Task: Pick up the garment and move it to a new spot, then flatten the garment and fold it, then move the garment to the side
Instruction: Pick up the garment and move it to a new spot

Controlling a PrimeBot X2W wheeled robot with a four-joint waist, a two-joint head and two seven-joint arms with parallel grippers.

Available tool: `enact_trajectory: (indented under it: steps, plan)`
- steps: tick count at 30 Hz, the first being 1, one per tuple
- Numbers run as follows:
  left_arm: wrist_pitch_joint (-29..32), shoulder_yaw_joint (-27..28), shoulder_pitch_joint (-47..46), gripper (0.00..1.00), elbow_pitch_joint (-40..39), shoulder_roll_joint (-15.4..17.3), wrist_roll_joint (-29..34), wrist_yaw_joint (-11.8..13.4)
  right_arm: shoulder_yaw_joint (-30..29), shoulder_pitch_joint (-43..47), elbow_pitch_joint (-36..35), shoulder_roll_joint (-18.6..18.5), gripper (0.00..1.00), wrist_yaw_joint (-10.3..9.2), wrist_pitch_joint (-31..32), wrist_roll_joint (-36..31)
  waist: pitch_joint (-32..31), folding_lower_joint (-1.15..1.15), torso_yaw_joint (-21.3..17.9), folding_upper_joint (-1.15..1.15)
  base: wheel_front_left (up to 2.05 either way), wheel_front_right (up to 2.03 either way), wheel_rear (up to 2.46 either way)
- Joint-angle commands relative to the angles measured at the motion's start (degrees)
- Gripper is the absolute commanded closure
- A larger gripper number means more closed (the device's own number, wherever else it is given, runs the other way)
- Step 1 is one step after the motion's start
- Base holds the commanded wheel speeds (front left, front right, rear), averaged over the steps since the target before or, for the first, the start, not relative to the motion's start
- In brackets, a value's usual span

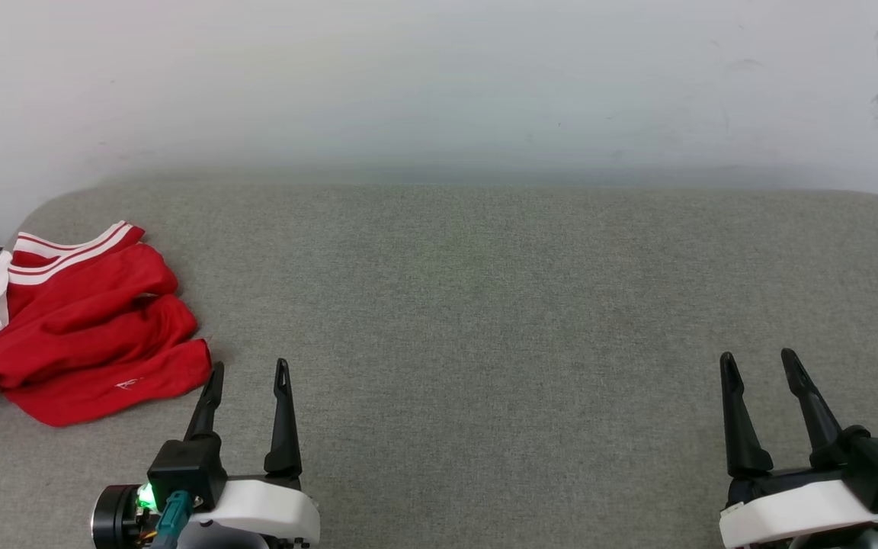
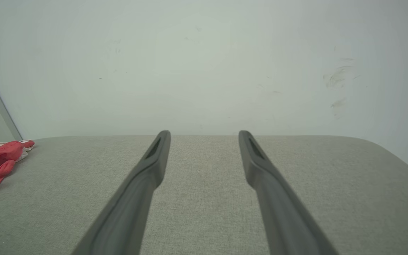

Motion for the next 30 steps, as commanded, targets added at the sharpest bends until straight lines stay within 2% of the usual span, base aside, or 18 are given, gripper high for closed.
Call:
enact_trajectory:
  steps: [1, 10, 15, 30]
  plan:
    - [-0.3, 0.05, 0.23, 0.0, 0.06, 0.09, -0.13, -0.14, 0.02, 0.04, 0.1, 0.09, 0.0, -0.04, -0.12, 0.13, -0.01, 0.0, 0.05, 0.0, 0.0, 0.0, 0.0]
    - [-0.3, 0.26, 0.07, 0.0, 0.51, 0.09, -0.38, -0.09, 0.06, 0.2, 0.14, 0.09, 0.0, -0.04, -0.13, 0.57, 0.03, 0.0, 0.38, 0.0, 0.0, 0.0, 0.0]
    - [-0.3, 0.26, -0.7, 0.0, 0.64, 0.09, -0.7, -0.09, 0.29, 0.55, -0.05, 0.08, 0.0, -0.04, -0.12, 0.48, 0.24, 0.0, 1.79, 0.0, 0.0, 0.0, 0.0]
    - [-0.24, 1.02, -0.66, 0.0, 0.97, 0.09, -1.22, 0.82, 1.35, 0.78, -0.82, 0.09, 0.0, -0.04, -0.12, -0.27, 0.92, 0.0, 12.26, 0.0, 0.0, 0.0, 0.0]
